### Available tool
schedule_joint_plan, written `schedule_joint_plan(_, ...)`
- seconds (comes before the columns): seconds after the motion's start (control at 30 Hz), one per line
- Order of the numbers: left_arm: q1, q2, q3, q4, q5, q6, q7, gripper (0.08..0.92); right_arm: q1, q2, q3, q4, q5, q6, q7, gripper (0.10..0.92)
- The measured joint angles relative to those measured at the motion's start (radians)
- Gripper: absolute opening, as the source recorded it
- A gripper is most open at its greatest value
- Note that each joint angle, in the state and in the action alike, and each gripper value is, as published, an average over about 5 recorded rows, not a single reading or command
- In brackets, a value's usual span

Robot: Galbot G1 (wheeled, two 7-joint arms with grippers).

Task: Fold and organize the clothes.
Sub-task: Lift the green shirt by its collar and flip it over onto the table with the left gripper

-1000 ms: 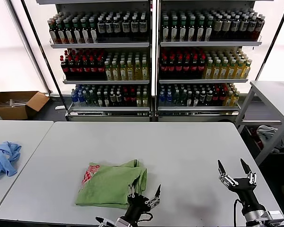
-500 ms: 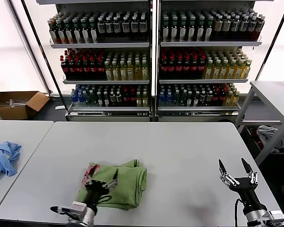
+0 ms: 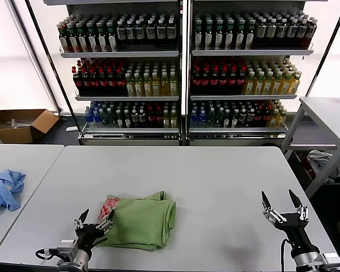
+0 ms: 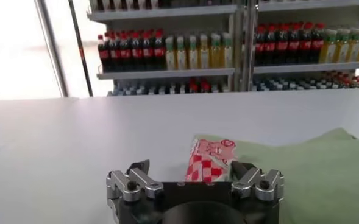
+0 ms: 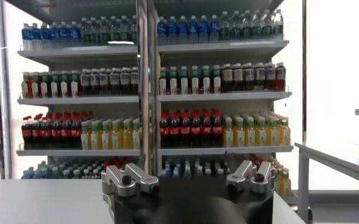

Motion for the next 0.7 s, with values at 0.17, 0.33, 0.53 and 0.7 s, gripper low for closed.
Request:
schedule_joint_plan(0.17,-0.005,0.002,-0.017,0.017,-0.054,0.020,0.017,0.823,-0.002,0.002,-0.001,-0.002,-0.004,0.005,0.000,0.823)
schedule_joint_plan(0.33,-0.004,0.000,-0.023,0.020,-0.115,0.039,0.040,0.811,-0.001,0.002,-0.001,-0.004,-0.005,0.007,0.000,0.823)
schedule_joint_plan(0.53,0.003,-0.005,-0.017,0.028,-0.154,0.042,0.071,0.663,0.004,0.001,-0.002,-0.008,-0.005,0.008,0.000,0.823)
schedule_joint_plan(0.7,0.005,-0.005,-0.010,0.039,-0.165,0.035,0.092,0.516,0.005,0.002,-0.004,-0.010,-0.005,0.010,0.000,0.823)
